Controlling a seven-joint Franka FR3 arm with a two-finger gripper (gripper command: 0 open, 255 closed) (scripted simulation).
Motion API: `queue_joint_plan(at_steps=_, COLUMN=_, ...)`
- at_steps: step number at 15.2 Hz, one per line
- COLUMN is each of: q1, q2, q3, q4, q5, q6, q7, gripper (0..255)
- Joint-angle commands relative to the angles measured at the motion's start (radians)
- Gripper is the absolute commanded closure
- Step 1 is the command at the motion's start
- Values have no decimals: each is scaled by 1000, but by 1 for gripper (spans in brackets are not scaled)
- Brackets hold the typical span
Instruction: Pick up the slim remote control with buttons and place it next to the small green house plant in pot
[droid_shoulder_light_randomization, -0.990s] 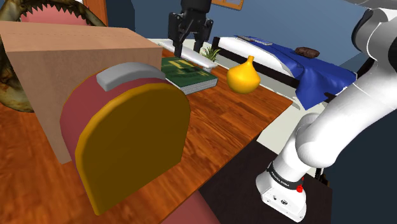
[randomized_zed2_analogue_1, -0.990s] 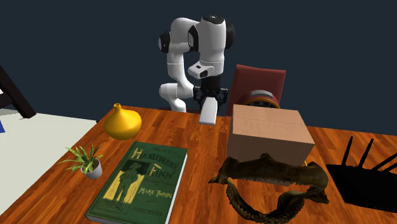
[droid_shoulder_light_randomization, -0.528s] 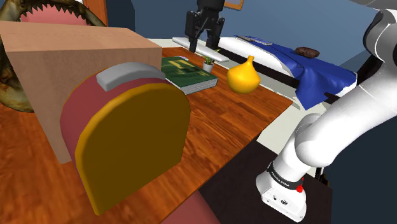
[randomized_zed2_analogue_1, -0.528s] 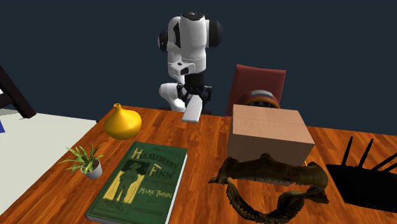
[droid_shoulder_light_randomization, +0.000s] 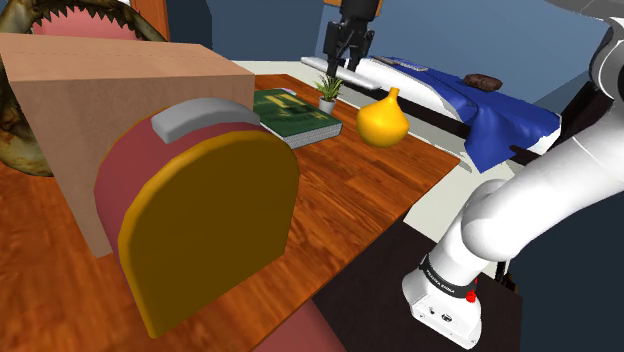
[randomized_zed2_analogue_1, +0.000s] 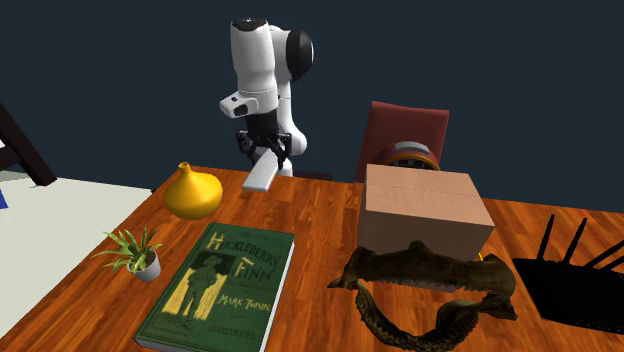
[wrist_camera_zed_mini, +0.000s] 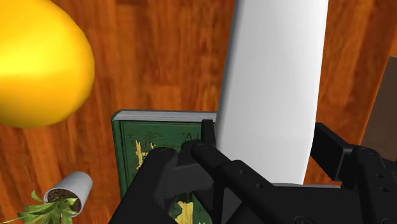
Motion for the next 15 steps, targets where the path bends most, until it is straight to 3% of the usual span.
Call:
queue_joint_plan(at_steps=1, q1=-15, q2=-18, q3=-33, q4=-18, q5=-9, q6=-1, q7=-50, gripper=255)
queue_joint_plan(at_steps=15, q1=-131, q2=56, q3=-272, q4=57, q5=-78, q6=-2, q7=-400, gripper=255)
